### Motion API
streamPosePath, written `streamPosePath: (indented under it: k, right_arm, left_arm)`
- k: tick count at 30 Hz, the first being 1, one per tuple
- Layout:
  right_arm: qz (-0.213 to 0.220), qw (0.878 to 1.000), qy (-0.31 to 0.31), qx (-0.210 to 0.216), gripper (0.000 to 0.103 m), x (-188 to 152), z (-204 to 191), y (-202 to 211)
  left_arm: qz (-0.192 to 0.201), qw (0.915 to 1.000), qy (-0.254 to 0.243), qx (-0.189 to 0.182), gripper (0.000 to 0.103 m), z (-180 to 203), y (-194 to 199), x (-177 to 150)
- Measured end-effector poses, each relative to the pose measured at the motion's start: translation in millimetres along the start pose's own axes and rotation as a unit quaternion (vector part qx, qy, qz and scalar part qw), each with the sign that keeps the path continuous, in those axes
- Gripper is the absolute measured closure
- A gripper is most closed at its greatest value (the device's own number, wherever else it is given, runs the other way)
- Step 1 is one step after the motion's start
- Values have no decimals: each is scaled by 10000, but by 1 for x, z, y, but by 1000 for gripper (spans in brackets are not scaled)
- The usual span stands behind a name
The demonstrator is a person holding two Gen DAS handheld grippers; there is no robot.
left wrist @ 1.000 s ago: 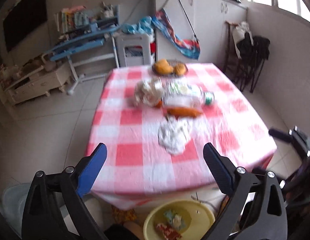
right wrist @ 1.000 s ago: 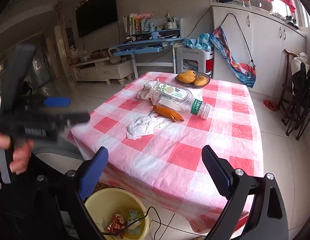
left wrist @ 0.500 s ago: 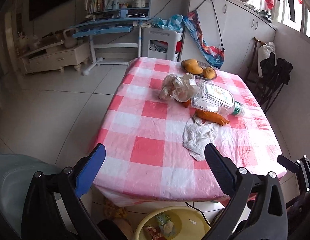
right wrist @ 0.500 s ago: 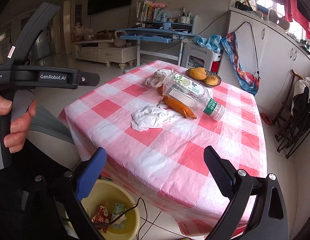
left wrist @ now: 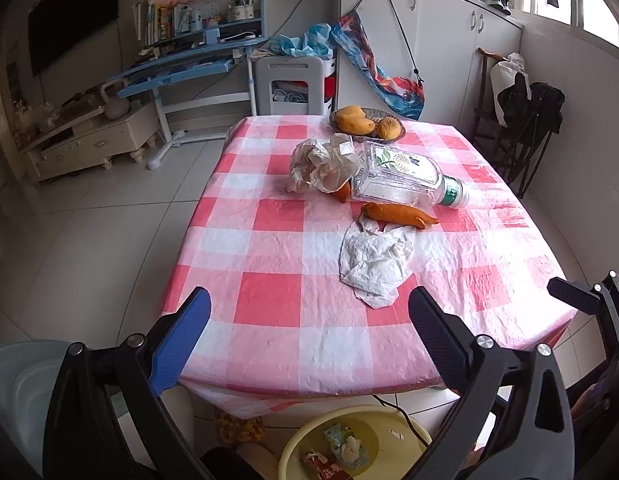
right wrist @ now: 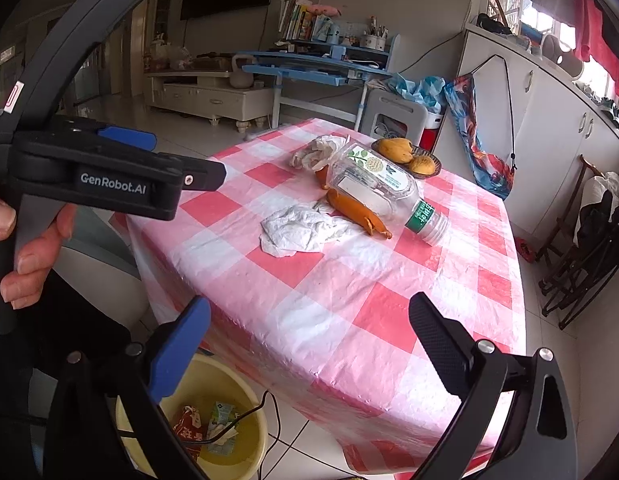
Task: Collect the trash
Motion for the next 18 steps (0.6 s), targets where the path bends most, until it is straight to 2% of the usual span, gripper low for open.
streamPosePath:
  k: [18]
  right_arm:
    - [-25, 9996, 256, -77, 8, -1, -10, -3]
  left_arm:
    - [-7, 10000, -85, -3, 7, 2, -2, -2]
Point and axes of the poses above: each gripper's, at about its wrist camera, not at the fingertips, and y roughly against the way its jaws point, z to its right, x to its top, the point moved 7 cm from there along -y, roughly the way its jaws point, and after that the axes turned 4 degrees about y, right-handed, at the moved point
